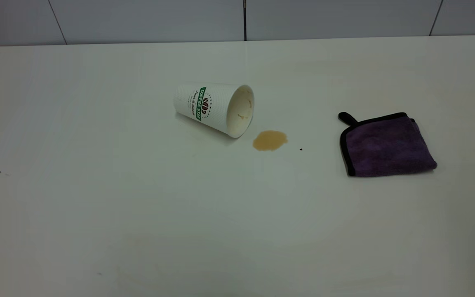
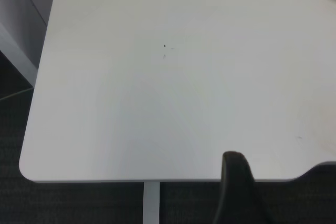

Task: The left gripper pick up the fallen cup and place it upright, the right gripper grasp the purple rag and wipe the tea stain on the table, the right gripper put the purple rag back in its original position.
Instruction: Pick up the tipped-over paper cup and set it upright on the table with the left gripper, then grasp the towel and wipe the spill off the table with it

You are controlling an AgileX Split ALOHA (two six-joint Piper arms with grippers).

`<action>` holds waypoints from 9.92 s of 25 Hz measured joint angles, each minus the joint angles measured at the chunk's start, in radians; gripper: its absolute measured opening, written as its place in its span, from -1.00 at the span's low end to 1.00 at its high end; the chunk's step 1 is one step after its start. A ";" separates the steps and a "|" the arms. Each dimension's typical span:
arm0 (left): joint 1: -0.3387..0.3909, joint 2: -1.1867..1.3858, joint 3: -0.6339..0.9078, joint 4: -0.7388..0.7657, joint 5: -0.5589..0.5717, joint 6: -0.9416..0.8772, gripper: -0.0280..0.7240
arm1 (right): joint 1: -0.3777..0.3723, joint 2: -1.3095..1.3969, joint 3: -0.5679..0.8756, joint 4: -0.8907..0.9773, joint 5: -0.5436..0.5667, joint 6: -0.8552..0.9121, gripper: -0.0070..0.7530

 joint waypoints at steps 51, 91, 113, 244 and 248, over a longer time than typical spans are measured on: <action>0.000 0.015 -0.007 0.000 -0.013 -0.006 0.38 | 0.000 0.000 0.000 0.000 0.000 0.000 0.33; -0.576 1.841 -0.705 0.122 -0.675 -0.111 0.37 | 0.000 0.000 0.000 0.000 0.000 0.000 0.33; -0.806 2.576 -1.521 0.662 -0.289 -0.487 0.37 | 0.000 0.000 0.000 0.000 0.000 0.000 0.33; -0.360 1.861 -1.620 -0.180 0.031 0.122 0.19 | 0.000 0.000 0.000 0.000 0.000 0.000 0.33; -0.360 1.672 -1.364 -0.169 0.031 0.127 0.19 | 0.000 0.000 0.000 0.000 0.000 0.000 0.33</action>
